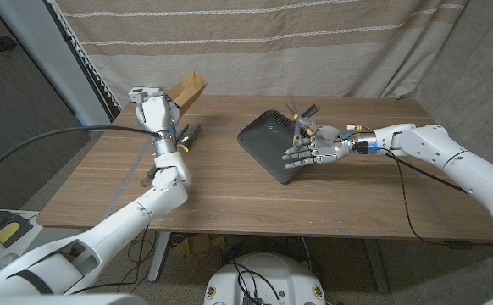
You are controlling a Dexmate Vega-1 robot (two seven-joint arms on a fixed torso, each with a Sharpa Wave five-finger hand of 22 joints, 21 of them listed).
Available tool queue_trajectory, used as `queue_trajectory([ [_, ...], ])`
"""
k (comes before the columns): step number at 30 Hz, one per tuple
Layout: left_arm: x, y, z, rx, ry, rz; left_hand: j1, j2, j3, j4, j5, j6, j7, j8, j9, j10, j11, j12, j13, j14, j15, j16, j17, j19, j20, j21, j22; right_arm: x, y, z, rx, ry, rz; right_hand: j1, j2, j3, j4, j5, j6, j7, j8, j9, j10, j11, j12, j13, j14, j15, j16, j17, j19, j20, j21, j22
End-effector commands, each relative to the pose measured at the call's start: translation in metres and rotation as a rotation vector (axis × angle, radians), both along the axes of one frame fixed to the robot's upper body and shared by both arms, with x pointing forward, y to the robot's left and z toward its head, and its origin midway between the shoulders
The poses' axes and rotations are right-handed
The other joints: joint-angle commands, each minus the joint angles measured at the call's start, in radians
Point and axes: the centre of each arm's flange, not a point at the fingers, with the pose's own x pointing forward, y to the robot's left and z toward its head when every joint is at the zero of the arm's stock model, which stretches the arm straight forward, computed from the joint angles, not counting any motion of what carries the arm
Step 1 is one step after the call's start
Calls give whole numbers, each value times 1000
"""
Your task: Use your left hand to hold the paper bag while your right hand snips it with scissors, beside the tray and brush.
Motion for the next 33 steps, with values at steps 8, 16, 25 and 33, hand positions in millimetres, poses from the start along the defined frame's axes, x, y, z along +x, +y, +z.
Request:
queue_trajectory([
  [8,0,-12,-4,-151,-30,-197,-31,3,12,6,5,92,-113,38,102,78,-90,12,-9,-40,-132,-46,-28,-10,-30,7,-16,-1,0,-1,10,-4,-10,3,10,-2,-4,-1,-7,8,7,2,11,5,-2,3,5,0,-6,3,8,6,-7,5],
  [16,2,-14,-3,-202,-50,-270,-62,3,23,7,5,71,-108,44,108,67,-91,24,-17,-1,-133,-61,-100,62,-77,43,-53,-1,0,-1,12,-7,-11,4,11,-2,-5,-1,-8,8,7,0,10,5,-3,3,5,0,-7,3,9,7,-10,5],
  [25,6,-18,-3,-306,-56,-430,-90,-10,45,-9,5,74,-107,43,91,60,-92,34,-42,82,-133,-63,-247,170,-108,102,-99,-2,-2,-3,13,-10,-20,3,10,-2,-5,-2,-8,7,9,1,10,4,-4,4,5,0,-8,4,10,6,-12,5],
  [33,9,-17,-3,-398,-53,-583,-89,-11,56,-17,6,67,-102,41,91,56,-92,35,-52,76,-137,-71,-292,174,-116,106,-108,-2,-3,-3,18,-8,-20,3,11,-2,-5,-2,-9,8,10,1,10,3,-5,5,4,0,-9,4,11,7,-15,5],
])
